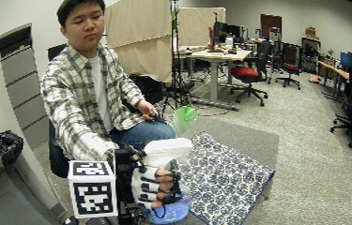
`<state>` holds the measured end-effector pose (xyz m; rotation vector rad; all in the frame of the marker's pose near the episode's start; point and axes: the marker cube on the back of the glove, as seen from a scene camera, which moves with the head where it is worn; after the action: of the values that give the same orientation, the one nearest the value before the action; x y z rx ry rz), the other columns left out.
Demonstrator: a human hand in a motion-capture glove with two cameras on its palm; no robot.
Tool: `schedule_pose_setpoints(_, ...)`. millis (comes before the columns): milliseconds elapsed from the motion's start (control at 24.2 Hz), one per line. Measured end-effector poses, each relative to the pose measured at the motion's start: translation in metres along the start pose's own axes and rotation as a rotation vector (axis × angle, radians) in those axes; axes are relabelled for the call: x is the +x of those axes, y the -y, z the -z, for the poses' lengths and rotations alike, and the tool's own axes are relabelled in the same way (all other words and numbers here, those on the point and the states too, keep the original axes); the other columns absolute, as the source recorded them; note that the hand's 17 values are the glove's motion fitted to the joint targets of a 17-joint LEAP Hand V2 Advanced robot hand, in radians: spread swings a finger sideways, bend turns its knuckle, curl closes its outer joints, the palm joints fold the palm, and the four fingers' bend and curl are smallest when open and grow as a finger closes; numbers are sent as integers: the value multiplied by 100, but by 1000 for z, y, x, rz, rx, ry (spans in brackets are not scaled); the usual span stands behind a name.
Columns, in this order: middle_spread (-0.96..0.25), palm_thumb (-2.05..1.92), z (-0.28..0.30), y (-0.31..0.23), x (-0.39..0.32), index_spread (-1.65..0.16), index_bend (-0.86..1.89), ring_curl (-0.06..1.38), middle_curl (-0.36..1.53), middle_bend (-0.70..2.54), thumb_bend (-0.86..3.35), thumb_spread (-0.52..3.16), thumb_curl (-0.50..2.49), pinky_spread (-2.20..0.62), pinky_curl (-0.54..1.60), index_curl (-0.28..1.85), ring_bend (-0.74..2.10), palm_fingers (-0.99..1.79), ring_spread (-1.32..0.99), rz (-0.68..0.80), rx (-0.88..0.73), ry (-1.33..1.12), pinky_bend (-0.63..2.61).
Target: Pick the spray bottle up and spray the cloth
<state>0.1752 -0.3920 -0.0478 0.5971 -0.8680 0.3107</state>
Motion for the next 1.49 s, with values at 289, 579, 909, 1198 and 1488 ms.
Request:
schedule_pose_setpoints(289,-17,102,1,7,-61,-25,33,46,52,60,-3,9,73,-9,31,54,59,129,-21,125,-88,-131,29)
schedule_pose_setpoints(579,-17,102,-13,10,-94,-25,32,46,52,60,-3,8,74,-8,32,55,59,129,-21,230,-214,-272,28)
schedule_pose_setpoints(909,-17,101,-43,2,-112,-24,32,46,53,60,-3,7,75,-8,33,56,59,129,-21,281,-356,-437,29)
schedule_pose_setpoints(1198,-17,101,-79,1,-119,-24,32,46,53,60,-3,7,76,-8,33,56,59,129,-21,322,-471,-616,29)
schedule_pose_setpoints(1488,-17,100,-121,-12,-119,-24,31,46,53,60,-3,7,76,-8,33,57,60,130,-21,392,-593,-807,29)
